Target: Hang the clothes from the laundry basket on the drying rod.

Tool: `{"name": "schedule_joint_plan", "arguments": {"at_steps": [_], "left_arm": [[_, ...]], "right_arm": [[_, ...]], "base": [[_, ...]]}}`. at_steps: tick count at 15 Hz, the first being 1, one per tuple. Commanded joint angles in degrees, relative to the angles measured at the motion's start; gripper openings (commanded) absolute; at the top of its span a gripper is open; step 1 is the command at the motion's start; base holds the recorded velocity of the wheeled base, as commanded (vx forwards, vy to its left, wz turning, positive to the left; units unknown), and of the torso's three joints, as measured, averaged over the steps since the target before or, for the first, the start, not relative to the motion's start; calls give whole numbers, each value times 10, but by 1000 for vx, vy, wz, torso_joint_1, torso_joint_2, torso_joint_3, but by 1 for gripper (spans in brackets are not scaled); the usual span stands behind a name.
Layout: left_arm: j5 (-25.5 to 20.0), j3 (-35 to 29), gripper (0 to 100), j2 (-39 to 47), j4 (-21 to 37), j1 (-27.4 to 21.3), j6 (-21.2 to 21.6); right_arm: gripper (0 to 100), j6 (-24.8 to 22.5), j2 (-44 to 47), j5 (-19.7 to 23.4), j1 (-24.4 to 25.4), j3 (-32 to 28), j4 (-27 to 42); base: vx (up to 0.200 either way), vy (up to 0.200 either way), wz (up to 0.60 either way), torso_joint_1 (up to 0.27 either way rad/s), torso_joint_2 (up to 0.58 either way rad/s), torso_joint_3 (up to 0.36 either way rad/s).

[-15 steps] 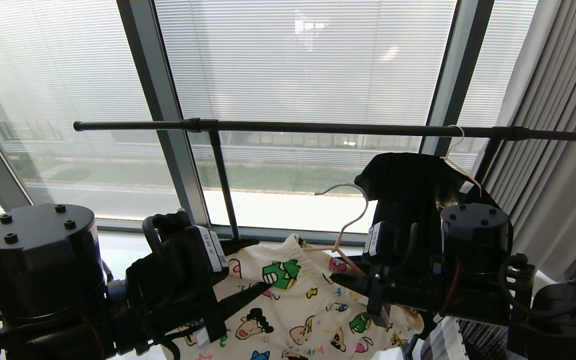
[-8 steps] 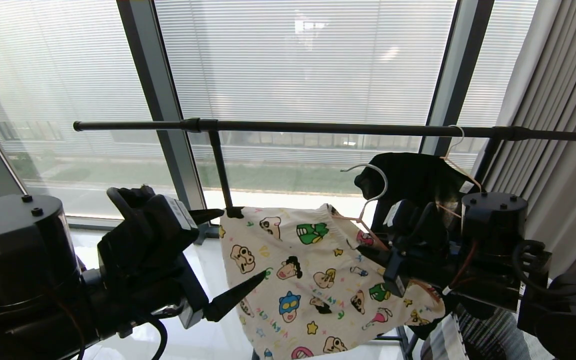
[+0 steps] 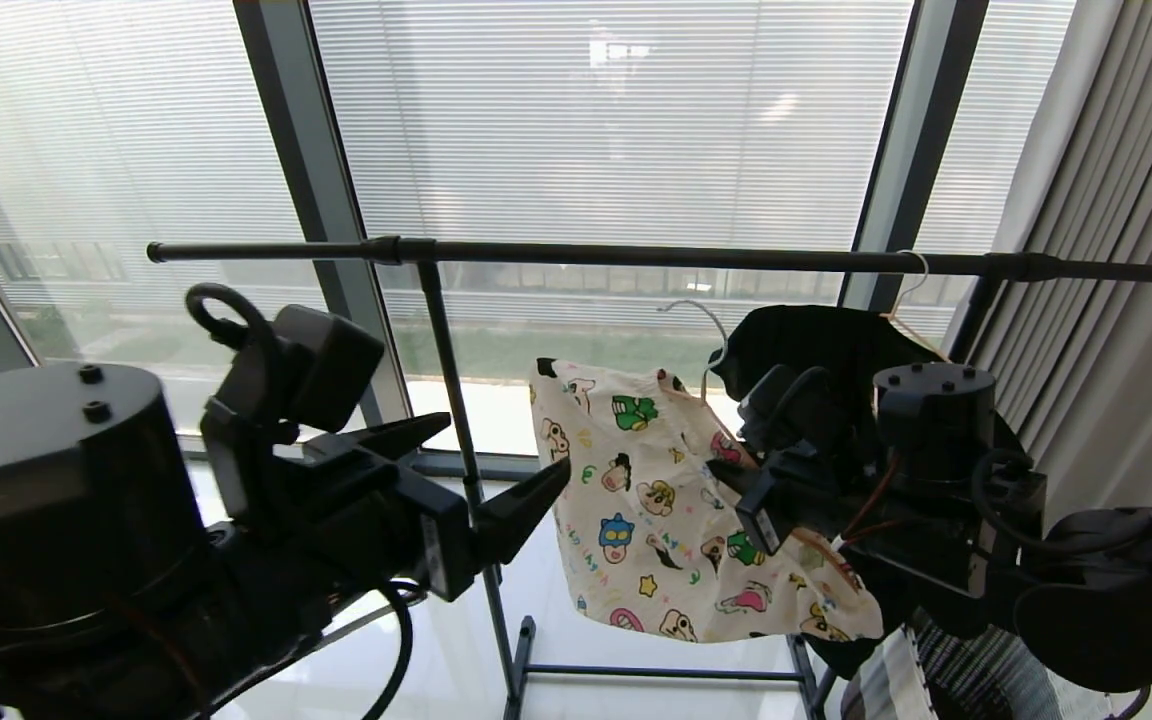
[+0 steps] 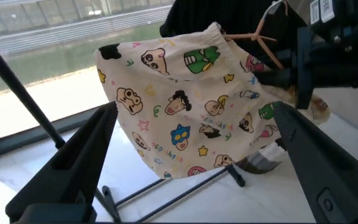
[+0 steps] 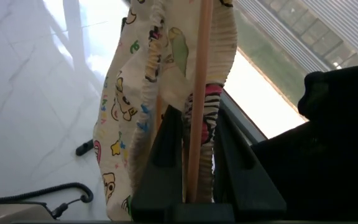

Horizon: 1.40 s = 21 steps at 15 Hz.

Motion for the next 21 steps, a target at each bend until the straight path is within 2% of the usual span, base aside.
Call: {"name": "schedule_joint_plan", "arguments": {"at_steps": [1,4,7,9,14,17,21], "left_arm": [[72,-67,100,125,0,-59,-47],[72,-79,100,172,-1,-60,-56],[74,-102,100,187,-1,-56,-124],[75,-110,100,196,-1,-46,-153],[79,-133,100,216,-1,6,-157],[80,-135,100,224,-1,8,-159],[104,-132,100,231,-1,8,-158]], "right_arm": [[0,1,24,-5,5,-34,8],[0,16,31,-5,19,-57,9],[0,23,31,-5,38,-63,9],[0,23,30,-4,45,-63,9],[0,23,29,-4,68,-64,8],[0,23,24,-4,75,-63,8],[0,23,19,-5,75,-62,8]], "base": [[0,0,0,0,0,0],[0,0,0,0,0,0],[0,0,0,0,0,0],[0,0,0,0,0,0],[0,0,0,0,0,0],[0,0,0,0,0,0],[0,0,0,0,0,0]]}}
